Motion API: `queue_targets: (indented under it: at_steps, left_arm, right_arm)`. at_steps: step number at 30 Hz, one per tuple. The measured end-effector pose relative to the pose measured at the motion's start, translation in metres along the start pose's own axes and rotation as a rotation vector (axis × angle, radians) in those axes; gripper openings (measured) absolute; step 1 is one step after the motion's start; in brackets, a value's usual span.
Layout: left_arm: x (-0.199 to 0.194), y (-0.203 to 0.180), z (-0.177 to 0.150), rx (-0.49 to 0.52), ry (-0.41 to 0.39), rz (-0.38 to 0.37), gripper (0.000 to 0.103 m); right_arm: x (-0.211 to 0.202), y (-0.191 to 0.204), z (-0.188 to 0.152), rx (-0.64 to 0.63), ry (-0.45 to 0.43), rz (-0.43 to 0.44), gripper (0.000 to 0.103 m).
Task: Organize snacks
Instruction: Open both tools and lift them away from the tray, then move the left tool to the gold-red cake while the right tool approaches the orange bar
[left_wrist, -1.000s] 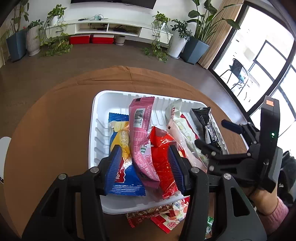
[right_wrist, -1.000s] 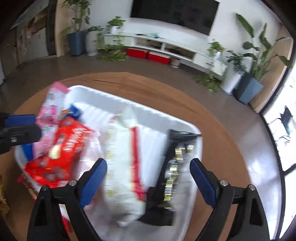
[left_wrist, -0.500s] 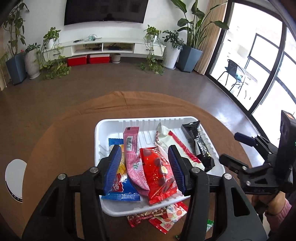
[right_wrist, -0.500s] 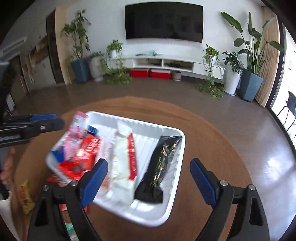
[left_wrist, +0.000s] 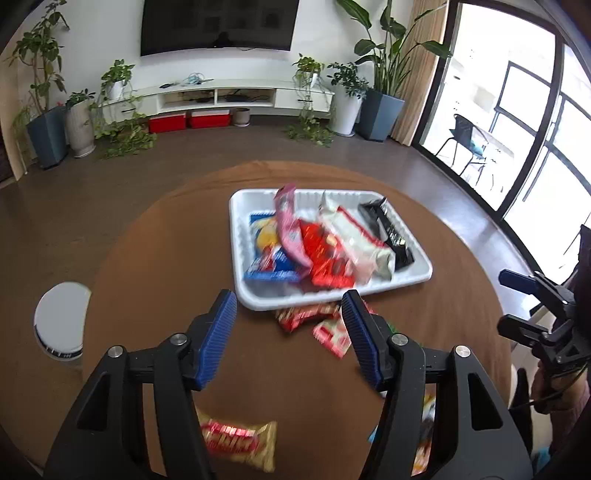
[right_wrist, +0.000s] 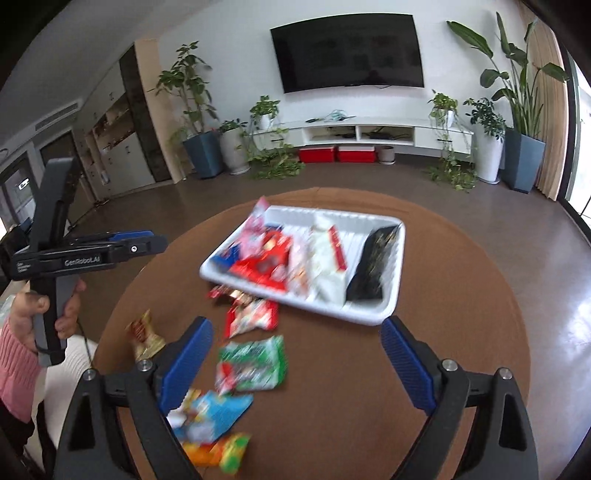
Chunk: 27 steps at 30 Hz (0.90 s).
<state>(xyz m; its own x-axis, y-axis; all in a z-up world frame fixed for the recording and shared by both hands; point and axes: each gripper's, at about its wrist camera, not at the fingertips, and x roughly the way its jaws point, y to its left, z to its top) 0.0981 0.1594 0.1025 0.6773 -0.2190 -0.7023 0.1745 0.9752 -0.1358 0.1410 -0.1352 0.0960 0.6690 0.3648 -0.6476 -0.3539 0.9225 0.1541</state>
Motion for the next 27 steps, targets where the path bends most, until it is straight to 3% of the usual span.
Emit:
queue_targets:
  at_steps: [7, 16, 22, 27]
  left_arm:
    - [-0.025, 0.017, -0.067, -0.035, 0.062, 0.031, 0.059]
    - [-0.019, 0.034, -0.127, -0.132, 0.194, 0.016, 0.060]
    - [-0.003, 0.040, -0.137, -0.181, 0.243, 0.028, 0.066]
    - [0.015, 0.046, -0.127, -0.218, 0.247, 0.043, 0.066]
  right_arm:
    - [-0.012, 0.036, -0.054, -0.014, 0.046, 0.045, 0.095]
    - [0.008, 0.073, -0.117, 0.056, 0.196, 0.159, 0.096]
    - [0.025, 0.093, -0.129, 0.053, 0.244, 0.195, 0.096]
    - [0.033, 0.100, -0.125, 0.035, 0.243, 0.193, 0.097]
